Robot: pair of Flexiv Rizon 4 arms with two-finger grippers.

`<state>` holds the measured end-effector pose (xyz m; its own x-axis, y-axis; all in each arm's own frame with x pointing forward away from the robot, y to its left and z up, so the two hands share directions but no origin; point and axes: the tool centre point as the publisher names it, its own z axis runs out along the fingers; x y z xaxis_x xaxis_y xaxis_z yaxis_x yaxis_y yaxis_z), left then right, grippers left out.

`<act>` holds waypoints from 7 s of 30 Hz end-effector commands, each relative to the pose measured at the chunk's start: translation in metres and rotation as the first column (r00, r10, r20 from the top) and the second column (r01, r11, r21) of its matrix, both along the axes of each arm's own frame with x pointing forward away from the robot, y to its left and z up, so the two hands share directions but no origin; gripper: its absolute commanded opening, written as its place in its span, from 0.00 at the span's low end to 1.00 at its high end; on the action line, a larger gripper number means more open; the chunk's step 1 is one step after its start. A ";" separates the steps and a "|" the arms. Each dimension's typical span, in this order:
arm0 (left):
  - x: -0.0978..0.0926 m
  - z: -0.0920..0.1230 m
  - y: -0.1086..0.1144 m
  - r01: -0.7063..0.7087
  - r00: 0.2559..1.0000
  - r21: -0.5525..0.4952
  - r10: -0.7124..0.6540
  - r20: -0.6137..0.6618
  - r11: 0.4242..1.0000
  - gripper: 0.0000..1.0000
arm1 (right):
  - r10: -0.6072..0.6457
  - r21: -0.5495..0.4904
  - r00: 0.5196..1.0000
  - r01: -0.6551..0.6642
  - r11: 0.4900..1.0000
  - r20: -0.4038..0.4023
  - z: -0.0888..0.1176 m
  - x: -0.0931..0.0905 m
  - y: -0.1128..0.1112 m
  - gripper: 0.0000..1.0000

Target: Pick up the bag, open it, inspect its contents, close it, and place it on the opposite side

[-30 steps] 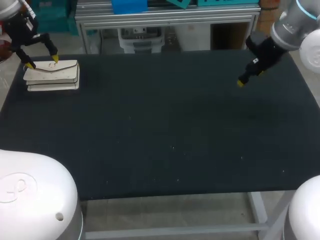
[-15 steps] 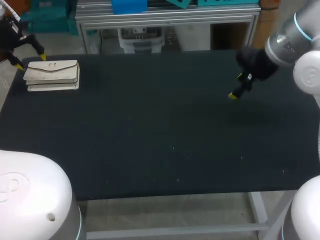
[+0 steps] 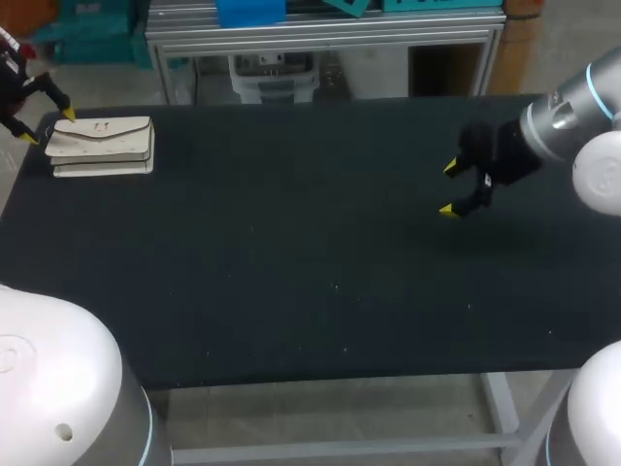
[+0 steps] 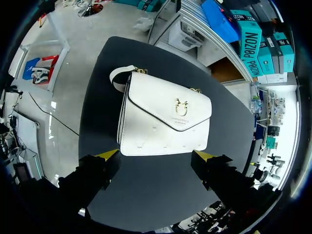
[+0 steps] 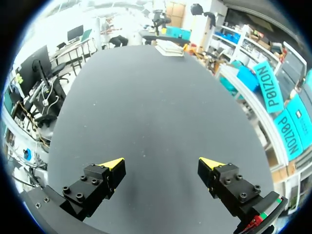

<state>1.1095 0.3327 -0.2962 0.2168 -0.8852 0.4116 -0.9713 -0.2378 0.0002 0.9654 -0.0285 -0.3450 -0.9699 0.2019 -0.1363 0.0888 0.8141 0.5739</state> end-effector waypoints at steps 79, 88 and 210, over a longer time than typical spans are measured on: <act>-0.048 -0.053 -0.128 0.249 0.968 -0.283 -0.249 0.037 0.926 0.00 | 0.360 0.056 0.926 -0.356 0.933 -0.110 -0.012 -0.020 0.042 1.00; -0.048 -0.053 -0.128 0.249 0.968 -0.283 -0.249 0.037 0.926 0.00 | 0.360 0.056 0.926 -0.356 0.933 -0.110 -0.012 -0.020 0.042 1.00; -0.197 0.013 -0.352 0.809 0.408 0.222 -0.792 0.455 0.544 1.00 | 0.447 -0.155 0.894 -0.443 0.883 -0.010 0.023 -0.028 0.105 1.00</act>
<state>0.9168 -0.0220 -0.2877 -0.7232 -0.6176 0.3090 -0.6788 0.5533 -0.4828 0.9368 0.0699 -0.3230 -0.9477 -0.2735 -0.1643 -0.3190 0.8267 0.4635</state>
